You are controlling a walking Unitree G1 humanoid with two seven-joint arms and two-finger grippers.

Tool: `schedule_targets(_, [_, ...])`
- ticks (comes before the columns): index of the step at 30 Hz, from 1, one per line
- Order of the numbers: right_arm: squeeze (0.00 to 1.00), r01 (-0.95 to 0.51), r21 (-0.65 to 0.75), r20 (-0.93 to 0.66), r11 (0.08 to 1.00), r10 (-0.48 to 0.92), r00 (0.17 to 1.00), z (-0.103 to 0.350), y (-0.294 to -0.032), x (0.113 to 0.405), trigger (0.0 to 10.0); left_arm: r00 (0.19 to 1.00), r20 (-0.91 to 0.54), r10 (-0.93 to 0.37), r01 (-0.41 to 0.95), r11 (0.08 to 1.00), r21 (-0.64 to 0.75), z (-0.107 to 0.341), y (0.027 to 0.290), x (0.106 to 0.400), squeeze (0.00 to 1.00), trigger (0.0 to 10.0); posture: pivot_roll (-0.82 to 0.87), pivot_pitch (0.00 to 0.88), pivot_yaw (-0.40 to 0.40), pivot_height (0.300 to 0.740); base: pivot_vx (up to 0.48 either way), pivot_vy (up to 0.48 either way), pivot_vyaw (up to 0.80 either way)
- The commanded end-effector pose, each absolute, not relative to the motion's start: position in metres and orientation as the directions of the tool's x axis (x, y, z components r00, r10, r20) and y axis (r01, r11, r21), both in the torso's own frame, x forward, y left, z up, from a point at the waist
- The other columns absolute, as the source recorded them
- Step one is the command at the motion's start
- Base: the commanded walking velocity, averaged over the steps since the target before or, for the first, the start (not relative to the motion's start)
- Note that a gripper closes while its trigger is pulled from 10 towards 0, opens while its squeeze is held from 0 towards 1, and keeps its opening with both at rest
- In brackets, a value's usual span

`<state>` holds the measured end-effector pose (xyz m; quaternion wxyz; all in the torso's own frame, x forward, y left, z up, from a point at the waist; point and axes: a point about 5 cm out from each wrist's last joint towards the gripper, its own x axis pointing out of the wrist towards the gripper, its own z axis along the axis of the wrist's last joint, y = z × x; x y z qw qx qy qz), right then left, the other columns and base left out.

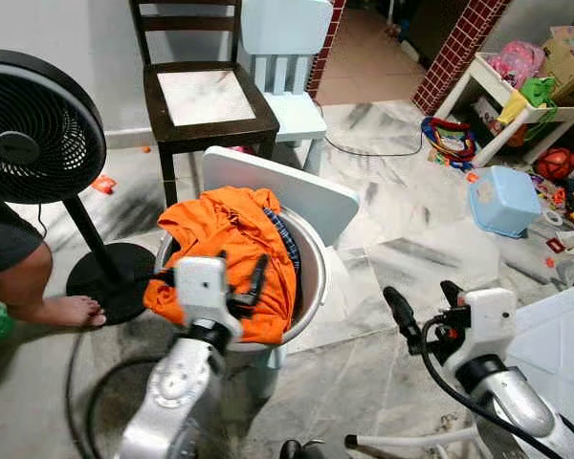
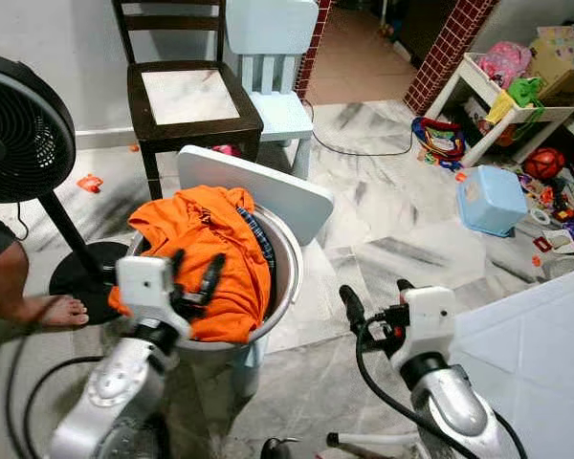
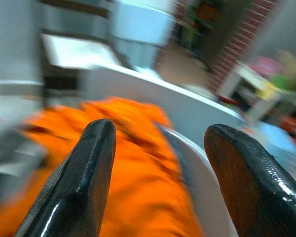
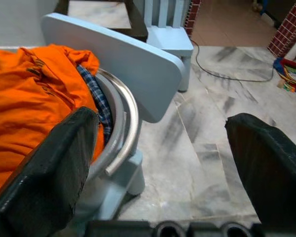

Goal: Hang hanger

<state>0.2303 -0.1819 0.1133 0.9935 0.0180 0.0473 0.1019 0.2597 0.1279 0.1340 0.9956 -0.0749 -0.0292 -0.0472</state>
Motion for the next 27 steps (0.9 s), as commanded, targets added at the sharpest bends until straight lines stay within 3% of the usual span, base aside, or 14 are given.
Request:
schedule_targets(1, [0.0, -0.186, 0.036, -0.091, 0.982, 0.188, 0.978, 0.109, -0.183, 0.235, 10.0, 0.995, 0.072, -0.072, 0.082, 0.986, -0.143, 0.139, 0.136, 0.267, 0.0, 10.0, -0.03, 0.131, -0.138, 0.74, 0.0, 0.0, 0.0])
schedule_targets(7, [0.0, -0.193, 0.043, -0.071, 0.98, 0.196, 0.978, 0.108, -0.178, 0.245, 10.0, 0.989, 0.101, -0.107, 0.118, 0.987, -0.105, 0.145, 0.145, 0.263, 0.0, 10.0, 0.0, 0.109, -0.125, 0.74, 0.0, 0.0, 0.0])
schedule_targets(14, [0.0, -0.2, 0.041, -0.048, 0.979, 0.202, 0.978, 0.104, -0.176, 0.255, 10.0, 0.995, 0.034, -0.089, 0.093, 0.99, -0.107, 0.122, 0.149, 0.255, 0.0, 10.0, 0.02, 0.088, -0.119, 0.74, 0.0, 0.0, 0.0])
schedule_targets(27, [0.0, -0.215, 0.011, -0.045, 0.976, 0.216, 0.975, 0.103, -0.182, 0.255, 10.0, 1.0, 0.027, 0.011, -0.008, 0.991, -0.134, 0.11, 0.171, 0.282, 0.0, 10.0, 0.0, 0.09, -0.145, 0.74, 0.0, 0.0, 0.0])
